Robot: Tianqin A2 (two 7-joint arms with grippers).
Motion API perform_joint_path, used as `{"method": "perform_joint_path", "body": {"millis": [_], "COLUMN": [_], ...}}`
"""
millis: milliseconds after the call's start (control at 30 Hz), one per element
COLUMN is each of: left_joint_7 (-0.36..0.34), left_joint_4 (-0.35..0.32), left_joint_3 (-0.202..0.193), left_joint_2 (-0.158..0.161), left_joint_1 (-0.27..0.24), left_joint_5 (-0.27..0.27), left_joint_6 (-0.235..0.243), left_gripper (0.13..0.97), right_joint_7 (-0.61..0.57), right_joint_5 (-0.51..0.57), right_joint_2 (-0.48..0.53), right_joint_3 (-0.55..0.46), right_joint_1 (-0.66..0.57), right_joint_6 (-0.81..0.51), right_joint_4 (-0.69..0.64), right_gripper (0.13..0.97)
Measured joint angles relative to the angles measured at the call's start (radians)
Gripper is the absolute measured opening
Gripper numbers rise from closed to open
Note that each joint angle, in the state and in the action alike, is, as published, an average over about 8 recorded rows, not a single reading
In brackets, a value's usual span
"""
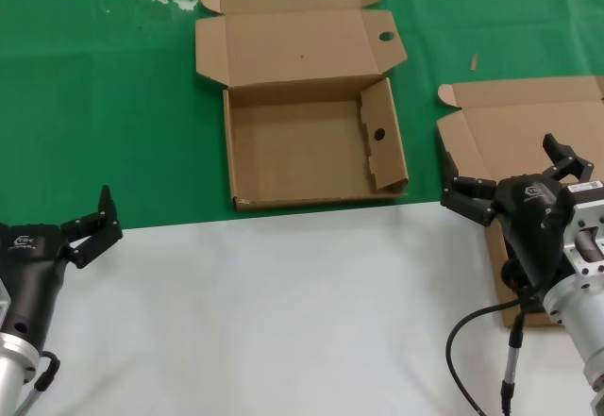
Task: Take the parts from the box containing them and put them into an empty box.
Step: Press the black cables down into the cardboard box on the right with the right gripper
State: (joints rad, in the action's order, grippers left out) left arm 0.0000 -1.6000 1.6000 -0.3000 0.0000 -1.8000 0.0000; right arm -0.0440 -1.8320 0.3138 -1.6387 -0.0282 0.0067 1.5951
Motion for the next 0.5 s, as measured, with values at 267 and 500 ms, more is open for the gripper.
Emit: {"method": "perform_joint_path", "body": {"millis": [267,500], "left_joint_7": [0.0,0.0], "left_joint_4": [0.0,0.0], "left_joint_3": [0.0,0.0], "left_joint_2": [0.0,0.0], "left_joint_1": [0.0,0.0], "left_joint_5": [0.0,0.0], "left_joint_6": [0.0,0.0], "left_gripper": [0.966,0.966], "right_joint_7": [-0.001,-0.049], "right_joint_5": [0.001,0.012], "right_joint_2": [0.002,0.062], "right_joint_3": [-0.001,-0.02], "right_joint_1": [0.001,0.02], "right_joint_6": [0.002,0.059], "right_joint_4": [0.001,0.006], "right_gripper": [0.966,0.966]}}
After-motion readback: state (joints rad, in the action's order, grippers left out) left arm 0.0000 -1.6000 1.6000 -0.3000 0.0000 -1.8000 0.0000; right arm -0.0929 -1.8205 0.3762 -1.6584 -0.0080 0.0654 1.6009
